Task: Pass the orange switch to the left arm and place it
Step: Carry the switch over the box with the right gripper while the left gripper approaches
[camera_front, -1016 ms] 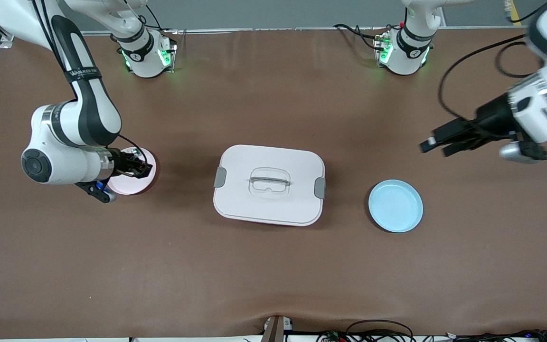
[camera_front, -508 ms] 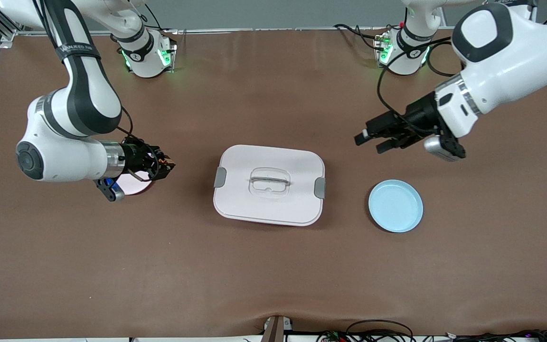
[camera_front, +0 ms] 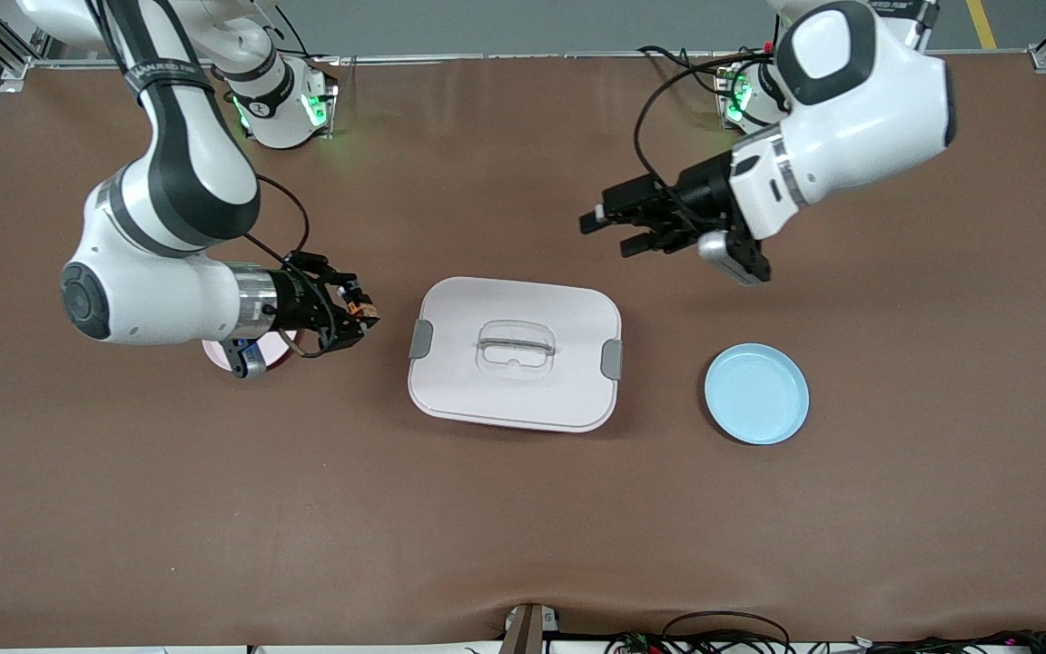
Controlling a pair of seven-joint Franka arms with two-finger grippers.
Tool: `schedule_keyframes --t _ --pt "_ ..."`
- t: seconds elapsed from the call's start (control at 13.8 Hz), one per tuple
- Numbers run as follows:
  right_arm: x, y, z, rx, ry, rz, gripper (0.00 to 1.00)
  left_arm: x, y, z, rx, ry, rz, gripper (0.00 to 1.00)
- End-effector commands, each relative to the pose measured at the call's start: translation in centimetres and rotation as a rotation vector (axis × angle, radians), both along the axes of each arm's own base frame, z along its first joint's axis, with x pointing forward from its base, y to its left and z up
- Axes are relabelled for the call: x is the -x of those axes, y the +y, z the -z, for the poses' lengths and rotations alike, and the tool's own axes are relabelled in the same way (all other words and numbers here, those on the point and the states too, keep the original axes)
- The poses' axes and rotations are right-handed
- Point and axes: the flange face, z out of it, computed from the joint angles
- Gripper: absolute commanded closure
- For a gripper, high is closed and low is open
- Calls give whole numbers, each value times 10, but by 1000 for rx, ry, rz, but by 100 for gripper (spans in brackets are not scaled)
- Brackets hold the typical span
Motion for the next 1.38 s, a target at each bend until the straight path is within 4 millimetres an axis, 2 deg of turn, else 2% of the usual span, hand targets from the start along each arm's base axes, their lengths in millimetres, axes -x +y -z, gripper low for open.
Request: schedule_keyframes --t 0.0,0.22,0.44,0.65,0.94,1.09,1.31 --pt "-12 32 -1 14 35 61 100 6 -30 14 31 9 -11 0" --pt "-11 62 -8 22 54 109 100 24 -66 21 55 69 -51 0" --pt "-10 75 -21 -33 82 165 100 22 -84 47 65 134 -45 0" --pt "-5 96 -37 -42 91 187 100 19 -92 68 61 158 -54 0" --pt "10 126 -43 -44 124 206 100 15 -95 70 70 157 -69 0" --pt "17 137 -45 -36 140 216 100 12 -108 74 85 157 -73 0" --pt "24 152 -50 -38 136 208 100 7 -107 79 86 152 -97 0"
